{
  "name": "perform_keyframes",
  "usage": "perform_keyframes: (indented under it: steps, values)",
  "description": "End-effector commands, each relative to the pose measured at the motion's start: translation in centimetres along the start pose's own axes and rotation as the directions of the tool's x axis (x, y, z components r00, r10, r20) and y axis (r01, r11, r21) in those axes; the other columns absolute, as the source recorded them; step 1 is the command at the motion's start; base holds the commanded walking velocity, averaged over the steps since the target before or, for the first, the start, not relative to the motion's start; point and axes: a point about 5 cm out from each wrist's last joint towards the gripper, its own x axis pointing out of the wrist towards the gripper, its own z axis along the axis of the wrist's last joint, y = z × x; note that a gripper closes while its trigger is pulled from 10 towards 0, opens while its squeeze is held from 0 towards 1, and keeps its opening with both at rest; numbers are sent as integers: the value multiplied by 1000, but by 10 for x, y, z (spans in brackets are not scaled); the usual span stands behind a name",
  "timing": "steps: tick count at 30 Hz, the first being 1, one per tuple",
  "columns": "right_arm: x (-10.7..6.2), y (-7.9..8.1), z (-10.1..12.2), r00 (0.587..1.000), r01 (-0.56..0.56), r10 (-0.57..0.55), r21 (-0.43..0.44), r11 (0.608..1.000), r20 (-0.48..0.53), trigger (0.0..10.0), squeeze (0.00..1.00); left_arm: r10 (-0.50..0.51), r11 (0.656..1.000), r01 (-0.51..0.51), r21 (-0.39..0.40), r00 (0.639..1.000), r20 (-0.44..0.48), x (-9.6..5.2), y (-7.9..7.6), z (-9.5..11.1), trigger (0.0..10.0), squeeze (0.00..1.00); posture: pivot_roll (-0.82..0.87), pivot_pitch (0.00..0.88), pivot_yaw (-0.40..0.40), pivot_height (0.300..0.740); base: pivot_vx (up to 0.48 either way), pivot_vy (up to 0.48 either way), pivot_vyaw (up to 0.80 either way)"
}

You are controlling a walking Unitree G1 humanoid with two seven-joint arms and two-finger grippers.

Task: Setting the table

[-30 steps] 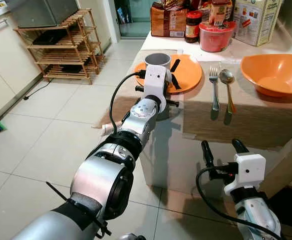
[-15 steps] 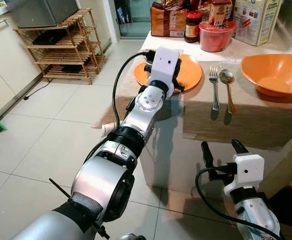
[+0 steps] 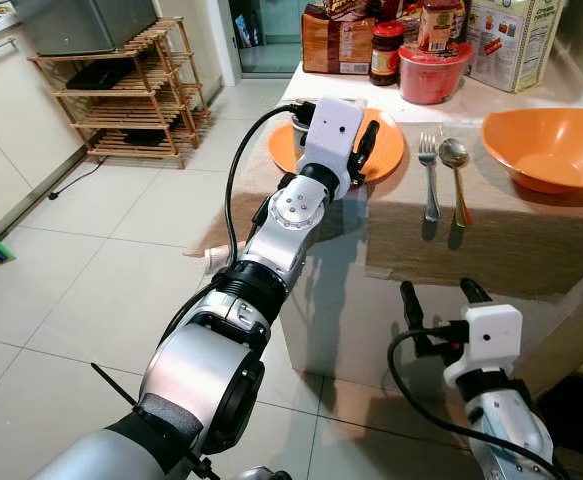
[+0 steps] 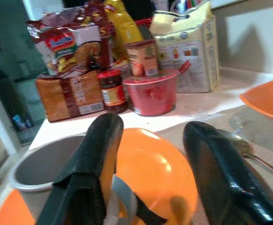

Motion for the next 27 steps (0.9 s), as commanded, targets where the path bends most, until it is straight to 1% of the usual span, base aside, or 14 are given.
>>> perform_keyframes:
  steps: [1,2,3,4,5,6,8,12,15,21,24,27]
  values:
    - [1,0,2,1000,4,-4,-5,1000,12,10000,0,-78,994,75,-83,996,-33,0,-35,-9,10000,0,-161,0,153,740,0,0,0]
    - [1,0,1,1000,5,-5,-6,1000,12,10000,0,-84,993,82,-80,996,-34,1,-37,-8,10000,0,-161,0,153,740,0,0,0]
    - [1,0,1,1000,6,-6,-6,1000,10,10000,0,-113,990,110,-91,993,-29,3,-42,-4,10000,0,-163,0,154,740,0,0,0]
    - [1,0,1,1000,6,-6,-6,1000,10,10000,0,-113,990,110,-91,993,-29,3,-42,-4,10000,0,-163,0,154,740,0,0,0]
    - [1,0,1,1000,8,-8,-7,1000,9,10000,0,-152,984,149,-98,988,-26,6,-51,1,10000,0,-165,0,155,740,0,0,0]
    - [1,0,1,1000,8,-8,-7,1000,9,10000,0,-152,984,149,-98,988,-26,6,-51,1,10000,0,-165,0,155,740,0,0,0]
    - [1,0,1,1000,12,-12,-8,1000,9,10000,0,-203,975,197,-100,978,-50,9,-64,3,10000,0,-171,0,161,740,0,0,0]
    - [-1,1,1,1000,21,-21,-9,1000,9,10000,0,-243,964,232,-133,967,-80,10,-76,2,10000,0,-182,0,170,740,0,0,0]
    - [-3,1,0,1000,25,-25,-8,1000,4,10000,0,-258,960,244,-140,961,-96,10,-82,1,10000,0,-186,0,173,740,0,0,0]
    - [-5,2,-2,1000,30,-30,-8,1000,-3,10000,0,-263,959,243,-147,955,-139,10,-87,-1,10000,0,-192,0,177,740,0,0,0]
    - [-5,2,-2,1000,31,-31,-10,999,-5,10000,0,-245,965,226,-132,956,-161,10,-84,-4,10000,0,-193,0,178,740,0,0,0]
    - [-6,1,-2,999,32,-32,-10,999,-9,10000,0,-216,973,198,-115,960,-179,11,-79,-6,10000,0,-192,0,178,740,0,0,0]
